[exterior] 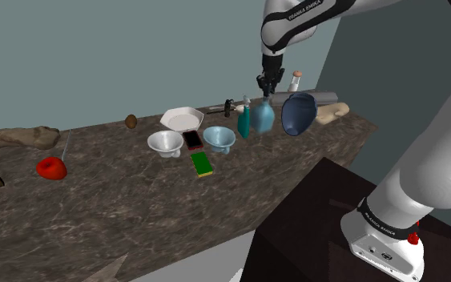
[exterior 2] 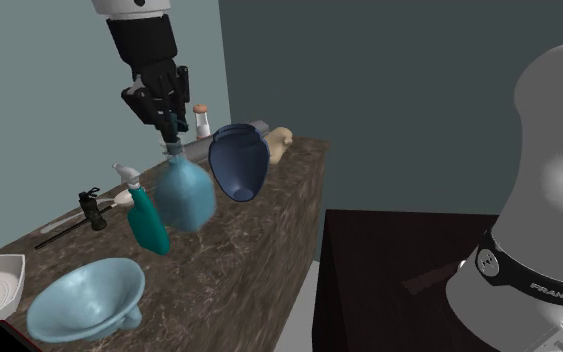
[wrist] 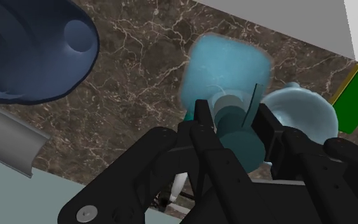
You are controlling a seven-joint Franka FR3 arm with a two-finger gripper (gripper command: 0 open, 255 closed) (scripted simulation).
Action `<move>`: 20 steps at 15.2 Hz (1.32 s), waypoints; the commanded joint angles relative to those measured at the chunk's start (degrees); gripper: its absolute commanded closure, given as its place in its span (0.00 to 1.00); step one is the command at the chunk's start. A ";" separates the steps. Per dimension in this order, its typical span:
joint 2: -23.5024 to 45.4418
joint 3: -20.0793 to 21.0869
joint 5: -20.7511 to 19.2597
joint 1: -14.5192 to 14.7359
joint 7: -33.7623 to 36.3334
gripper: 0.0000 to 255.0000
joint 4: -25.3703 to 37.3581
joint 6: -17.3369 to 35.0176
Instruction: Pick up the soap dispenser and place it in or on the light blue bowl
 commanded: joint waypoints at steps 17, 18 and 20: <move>17.96 5.11 2.37 6.33 8.60 1.00 38.81 -22.13; 20.04 5.34 2.48 6.73 9.08 1.00 42.73 -24.04; 25.24 5.77 2.71 7.57 10.03 1.00 52.48 -28.73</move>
